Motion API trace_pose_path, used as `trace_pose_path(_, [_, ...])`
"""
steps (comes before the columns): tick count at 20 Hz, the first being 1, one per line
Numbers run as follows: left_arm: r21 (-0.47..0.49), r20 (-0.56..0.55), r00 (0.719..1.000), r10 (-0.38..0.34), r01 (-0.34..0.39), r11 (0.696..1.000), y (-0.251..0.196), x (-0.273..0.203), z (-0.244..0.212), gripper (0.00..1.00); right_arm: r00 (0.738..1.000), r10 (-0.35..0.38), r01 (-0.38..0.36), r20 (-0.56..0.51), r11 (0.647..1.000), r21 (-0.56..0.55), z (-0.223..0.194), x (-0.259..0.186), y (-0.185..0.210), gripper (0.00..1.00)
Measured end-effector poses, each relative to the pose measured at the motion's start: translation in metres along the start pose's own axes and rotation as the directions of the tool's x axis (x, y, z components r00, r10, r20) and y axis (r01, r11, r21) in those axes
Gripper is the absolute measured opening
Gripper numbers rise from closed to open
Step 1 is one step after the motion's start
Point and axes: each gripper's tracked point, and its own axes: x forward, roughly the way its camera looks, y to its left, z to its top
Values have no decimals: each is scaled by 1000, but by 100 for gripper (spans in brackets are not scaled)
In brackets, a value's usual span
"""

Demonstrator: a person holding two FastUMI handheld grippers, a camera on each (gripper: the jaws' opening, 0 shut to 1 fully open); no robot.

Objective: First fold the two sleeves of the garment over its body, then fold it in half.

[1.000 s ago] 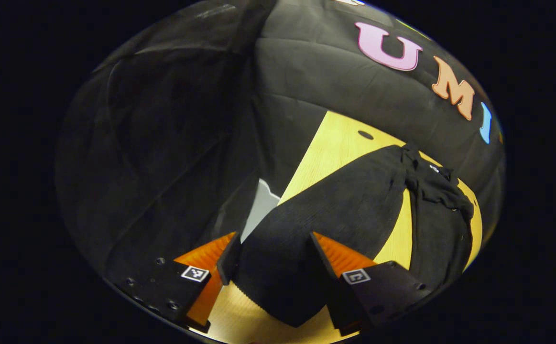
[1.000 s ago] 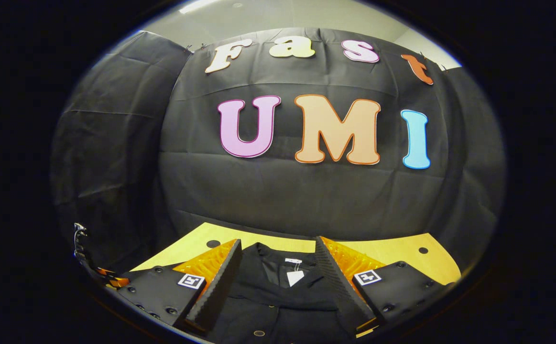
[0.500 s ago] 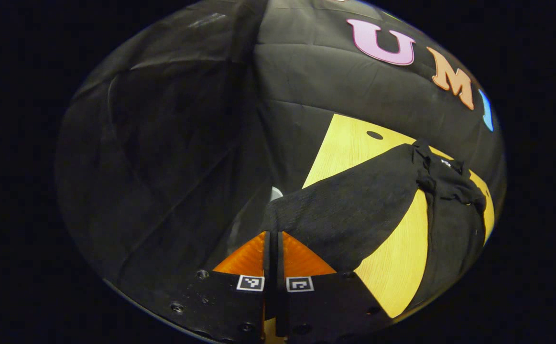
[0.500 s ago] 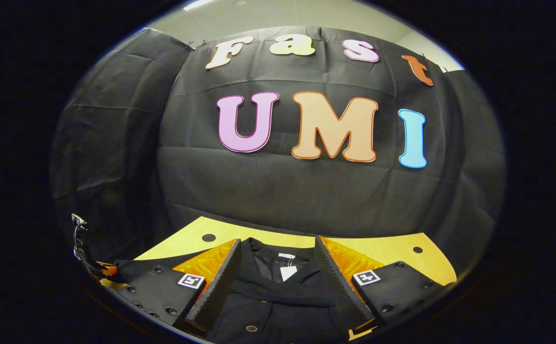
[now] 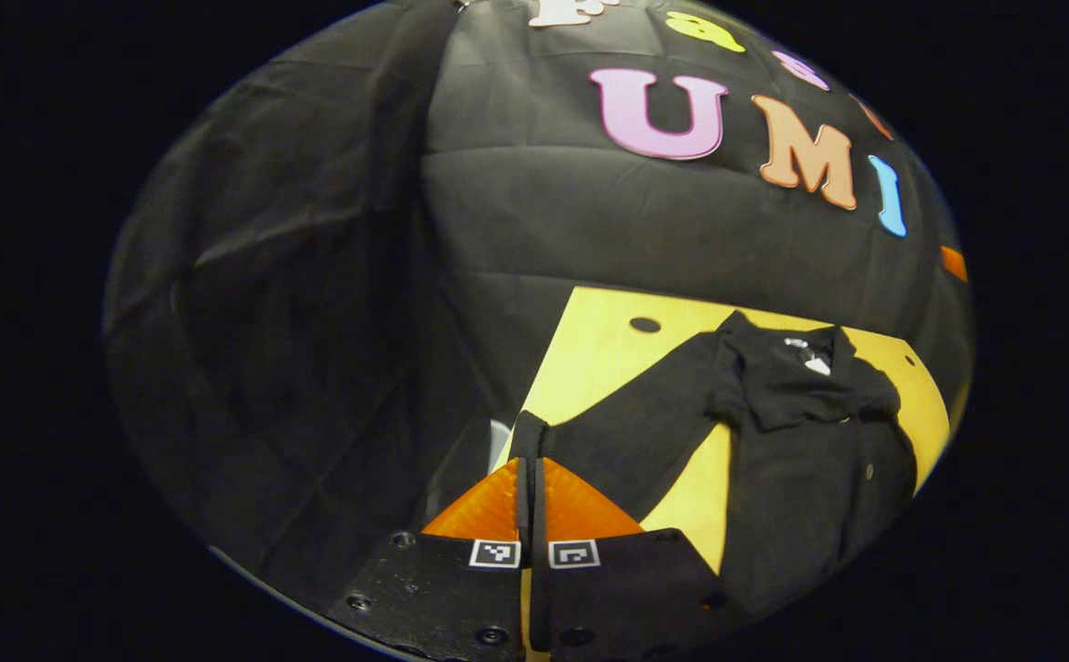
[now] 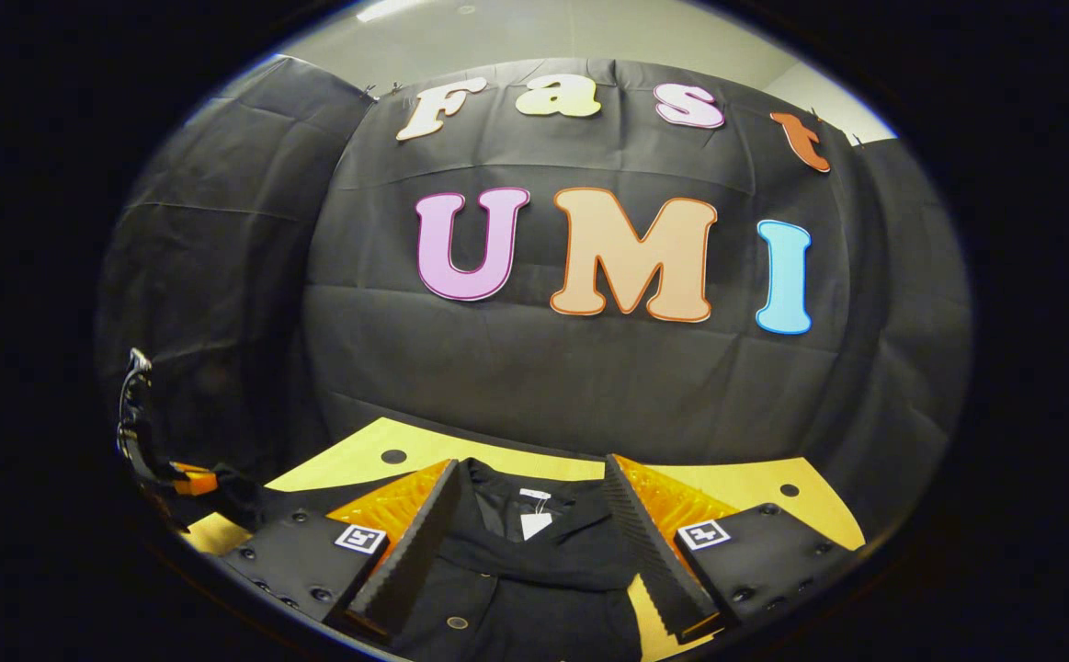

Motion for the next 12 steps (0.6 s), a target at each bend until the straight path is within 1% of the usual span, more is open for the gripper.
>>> trace_pose_path(3, [31, 74, 997, -30, 27, 999, -34, 3, 45, 0, 1000, -4, 3, 15, 998, 59, 0, -6, -24, 100])
trace_pose_path(4, [39, 86, 995, -45, 41, 998, -46, 4, 54, 0, 1000, -13, 11, 22, 997, 76, -1, -3, -37, 100])
trace_pose_path(6, [60, 112, 990, -86, 80, 995, -77, 2, 75, 0, 999, -27, 23, 37, 994, 108, -2, -11, -56, 97])
trace_pose_path(8, [100, 127, 984, -124, 111, 989, -109, 3, 89, 0, 998, -53, 47, 41, 990, 132, -7, -19, -79, 100])
trace_pose_path(9, [121, 133, 980, -148, 132, 984, -127, 3, 94, 0, 997, -64, 58, 42, 988, 145, -10, -24, -90, 99])
trace_pose_path(12, [161, 138, 966, -220, 197, 967, -180, 5, 108, 0, 993, -109, 101, 39, 980, 172, -21, -39, -125, 100])
